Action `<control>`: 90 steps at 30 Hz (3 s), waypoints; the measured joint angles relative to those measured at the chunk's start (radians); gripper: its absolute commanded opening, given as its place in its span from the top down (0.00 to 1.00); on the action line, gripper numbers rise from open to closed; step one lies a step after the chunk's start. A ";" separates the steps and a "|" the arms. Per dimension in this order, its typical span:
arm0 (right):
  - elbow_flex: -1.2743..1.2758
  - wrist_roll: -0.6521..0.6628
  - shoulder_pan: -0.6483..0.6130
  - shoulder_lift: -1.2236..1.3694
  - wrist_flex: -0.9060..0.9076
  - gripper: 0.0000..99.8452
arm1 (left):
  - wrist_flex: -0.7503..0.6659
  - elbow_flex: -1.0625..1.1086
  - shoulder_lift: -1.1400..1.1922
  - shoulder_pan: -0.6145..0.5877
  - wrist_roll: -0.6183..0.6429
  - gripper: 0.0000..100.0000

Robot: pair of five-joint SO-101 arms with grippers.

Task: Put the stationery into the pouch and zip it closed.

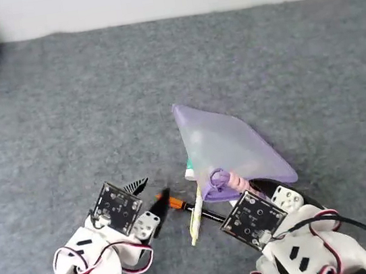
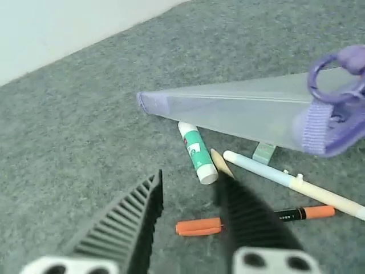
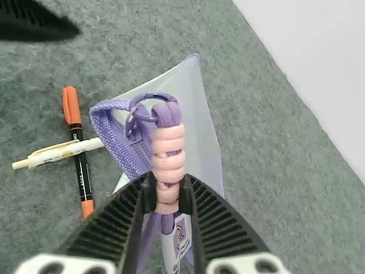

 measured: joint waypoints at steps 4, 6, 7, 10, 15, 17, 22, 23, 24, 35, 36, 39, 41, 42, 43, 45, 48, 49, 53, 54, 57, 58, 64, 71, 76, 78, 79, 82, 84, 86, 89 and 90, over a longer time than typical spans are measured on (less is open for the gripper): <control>0.000 -0.005 0.000 0.000 0.003 0.99 | 0.002 0.000 0.000 0.003 0.057 0.64; 0.000 -0.005 0.000 0.000 0.003 0.99 | 0.002 0.000 0.000 0.029 0.064 0.64; 0.000 -0.005 0.000 0.000 0.003 0.99 | 0.002 0.000 0.000 0.046 0.064 0.64; 0.000 -0.005 0.000 0.000 0.003 0.99 | 0.002 0.000 0.000 0.098 0.103 0.64; 0.000 -0.005 0.000 0.000 0.003 0.99 | -0.005 -0.028 0.000 0.127 0.130 0.64; 0.000 -0.005 0.000 0.000 0.003 0.99 | -0.032 -0.029 0.000 0.129 0.130 0.65; 0.000 -0.005 0.000 0.000 0.003 0.99 | -0.143 -0.025 0.000 0.129 0.130 0.69; 0.000 -0.005 0.000 0.000 0.003 0.99 | -0.158 -0.017 0.000 0.129 0.130 0.69; 0.000 -0.005 0.000 0.000 0.003 0.99 | -0.172 -0.008 0.000 0.129 0.130 0.69; 0.000 -0.005 -0.005 0.000 0.003 0.99 | -0.264 0.103 0.005 0.149 0.133 0.69; 0.000 -0.005 -0.005 0.000 0.003 0.99 | -0.264 0.103 0.003 0.163 0.133 0.69; 0.000 -0.005 -0.006 0.000 0.003 0.99 | -0.264 0.114 0.005 0.192 0.133 0.70; 0.000 -0.005 -0.006 0.000 0.003 0.99 | -0.265 0.120 0.002 0.183 0.133 0.72; 0.000 -0.005 -0.006 -0.003 0.003 0.99 | -0.265 0.123 0.003 0.181 0.133 0.73; 0.000 -0.005 -0.006 -0.003 0.003 0.99 | -0.265 0.129 0.002 0.170 0.133 0.74; 0.000 -0.005 -0.006 -0.003 0.003 0.99 | -0.269 0.138 0.002 0.157 0.135 0.75; 0.000 -0.005 -0.006 -0.003 0.003 0.99 | -0.272 0.157 0.002 0.149 0.132 0.75; 0.000 -0.005 -0.006 -0.003 0.003 0.99 | -0.272 0.157 0.008 0.150 0.132 0.76; 0.000 -0.005 -0.006 -0.003 0.003 0.99 | -0.311 0.184 0.002 0.152 0.115 0.84; 0.000 -0.005 -0.017 -0.003 0.011 0.99 | -0.327 0.196 0.002 0.152 0.115 0.86; 0.000 -0.005 -0.075 -0.003 0.051 0.99 | -0.374 0.222 0.006 0.152 0.086 0.93; 0.002 -0.005 -0.092 -0.003 0.060 0.99 | -0.385 0.229 0.003 0.152 0.066 0.96; 0.002 -0.005 -0.107 -0.003 0.103 0.99 | -0.399 0.229 0.011 0.152 0.012 0.99; 0.002 0.043 0.037 -0.114 0.123 0.99 | -0.399 0.229 0.012 0.066 0.008 0.99; 0.000 0.115 0.186 -0.178 0.126 0.99 | -0.399 0.230 0.012 -0.012 0.006 0.99; 0.000 0.132 0.236 -0.190 0.126 0.99 | -0.399 0.230 0.012 -0.035 0.006 0.99; 0.000 0.138 0.259 -0.190 0.127 0.99 | -0.396 0.230 0.012 -0.048 0.006 0.99; 0.000 0.144 0.338 -0.190 0.127 0.99 | -0.336 0.224 0.012 -0.083 0.006 0.99; 0.000 0.144 0.385 -0.190 0.127 0.99 | -0.281 0.203 0.012 -0.109 0.006 0.99; 0.000 0.143 0.433 -0.192 0.127 0.99 | -0.229 0.180 0.012 -0.152 0.006 0.99; 0.000 0.144 0.471 -0.192 0.129 0.99 | -0.166 0.166 0.012 -0.181 0.006 0.99; 0.000 0.144 0.471 -0.192 0.129 0.99 | -0.152 0.164 0.012 -0.184 0.006 0.99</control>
